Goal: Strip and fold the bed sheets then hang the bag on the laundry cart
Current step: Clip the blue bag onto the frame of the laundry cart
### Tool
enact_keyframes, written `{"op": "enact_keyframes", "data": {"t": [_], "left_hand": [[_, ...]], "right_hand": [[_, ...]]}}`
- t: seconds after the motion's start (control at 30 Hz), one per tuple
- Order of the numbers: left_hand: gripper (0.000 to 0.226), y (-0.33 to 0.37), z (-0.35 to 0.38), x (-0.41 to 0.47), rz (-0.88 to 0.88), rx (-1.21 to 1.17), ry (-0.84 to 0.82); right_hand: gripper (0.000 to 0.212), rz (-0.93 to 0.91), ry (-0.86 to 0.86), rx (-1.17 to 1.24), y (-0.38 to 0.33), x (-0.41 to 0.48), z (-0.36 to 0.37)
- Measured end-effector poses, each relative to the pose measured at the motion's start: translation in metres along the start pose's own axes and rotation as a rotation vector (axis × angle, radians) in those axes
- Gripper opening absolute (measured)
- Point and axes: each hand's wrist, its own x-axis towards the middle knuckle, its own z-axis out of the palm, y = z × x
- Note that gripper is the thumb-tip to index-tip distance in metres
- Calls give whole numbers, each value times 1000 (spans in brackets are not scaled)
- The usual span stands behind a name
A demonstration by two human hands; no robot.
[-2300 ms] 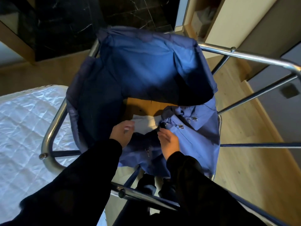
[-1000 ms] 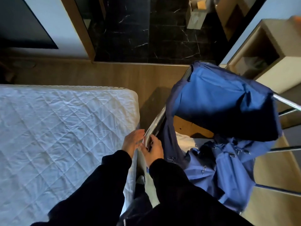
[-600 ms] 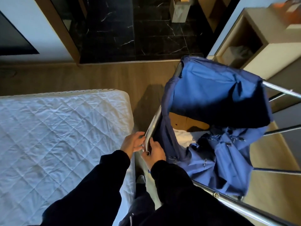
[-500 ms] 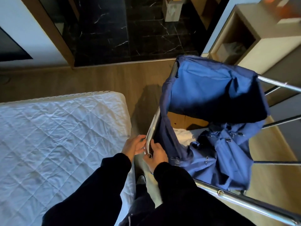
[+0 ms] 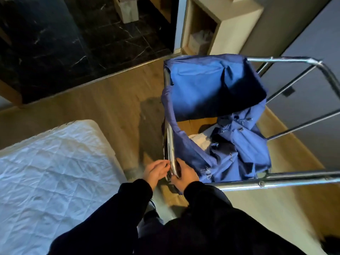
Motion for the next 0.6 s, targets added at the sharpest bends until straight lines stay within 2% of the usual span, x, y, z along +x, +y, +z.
{"op": "enact_keyframes", "data": {"t": [0.07,0.17,0.3,0.4,0.57,0.6], "left_hand": [[18,0,19,3,30,70,-55],[14,1,45,15,140,319,-96],[34,5,84,47,356,746,-185],[44,17,121,71,570,1115,-188],[70,47,185,102,811,1625,-170],[72,53,196,107,817,1697,-176]], "right_hand": [[57,74,43,-47,12,1,-16],[45,177,100,-32,28,3,-39],[37,271,146,4,55,2,-70],[36,325,168,36,77,2,-91],[35,396,115,15,110,7,-126],[37,406,112,-11,115,8,-133]]}}
